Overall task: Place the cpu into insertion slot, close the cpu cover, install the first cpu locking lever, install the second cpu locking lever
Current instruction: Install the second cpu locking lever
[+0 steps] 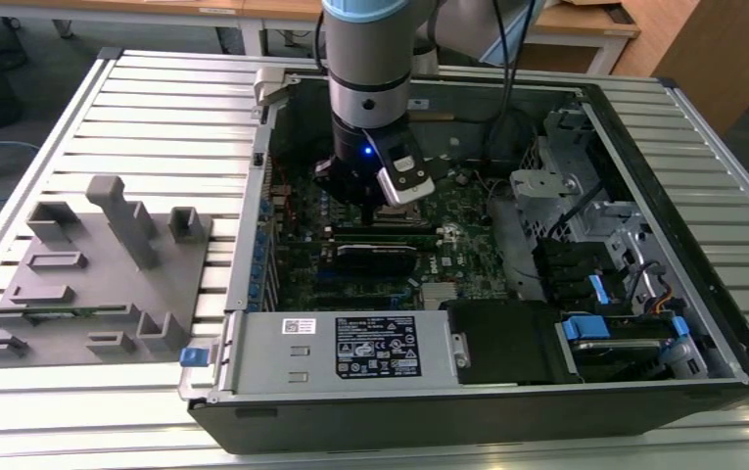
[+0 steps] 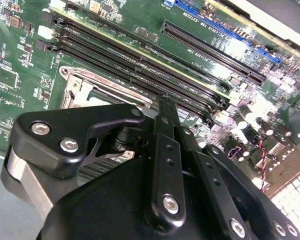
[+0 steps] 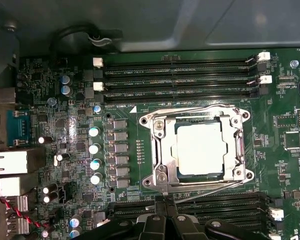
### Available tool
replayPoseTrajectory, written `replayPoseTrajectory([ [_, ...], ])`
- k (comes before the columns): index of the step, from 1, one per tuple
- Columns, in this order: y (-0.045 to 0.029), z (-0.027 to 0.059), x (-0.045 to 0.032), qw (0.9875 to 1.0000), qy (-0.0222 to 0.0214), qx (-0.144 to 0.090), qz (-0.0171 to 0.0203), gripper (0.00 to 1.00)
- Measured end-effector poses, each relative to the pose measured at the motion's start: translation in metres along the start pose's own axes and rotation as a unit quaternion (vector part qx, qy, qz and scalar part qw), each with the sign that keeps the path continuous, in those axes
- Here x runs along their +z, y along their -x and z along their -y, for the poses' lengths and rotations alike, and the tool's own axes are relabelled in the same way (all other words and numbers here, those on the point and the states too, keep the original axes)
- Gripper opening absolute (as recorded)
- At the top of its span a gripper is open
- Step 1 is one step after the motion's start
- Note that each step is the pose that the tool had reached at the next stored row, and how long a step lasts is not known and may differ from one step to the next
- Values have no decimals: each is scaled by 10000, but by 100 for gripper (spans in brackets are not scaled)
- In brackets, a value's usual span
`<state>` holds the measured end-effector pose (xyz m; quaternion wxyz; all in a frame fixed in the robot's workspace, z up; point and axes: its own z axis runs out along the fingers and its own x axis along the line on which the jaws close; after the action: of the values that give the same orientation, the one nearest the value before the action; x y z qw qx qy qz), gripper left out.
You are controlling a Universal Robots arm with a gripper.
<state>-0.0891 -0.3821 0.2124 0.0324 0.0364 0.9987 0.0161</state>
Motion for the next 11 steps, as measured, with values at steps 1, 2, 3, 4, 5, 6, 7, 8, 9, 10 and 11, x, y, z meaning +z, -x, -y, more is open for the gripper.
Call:
replayPoseTrajectory([
  [1, 0, 0, 0, 10000, 0, 0, 0, 11],
  [2, 0, 0, 0, 10000, 0, 0, 0, 11],
  [3, 0, 0, 1, 10000, 1, 0, 0, 11],
  [4, 0, 0, 2, 10000, 2, 0, -2, 11],
  [5, 1, -1, 8, 10000, 2, 0, -18, 11],
  [6, 0, 0, 11, 10000, 1, 1, -31, 11],
  [7, -1, 0, 12, 10000, -2, 1, -39, 11],
  [8, -1, 0, 11, 10000, -2, 1, -40, 11],
  [9, -1, 0, 11, 10000, -2, 2, -41, 11],
  [10, -1, 0, 12, 10000, -2, 1, -41, 11],
  [11, -1, 0, 12, 10000, -2, 1, -41, 11],
])
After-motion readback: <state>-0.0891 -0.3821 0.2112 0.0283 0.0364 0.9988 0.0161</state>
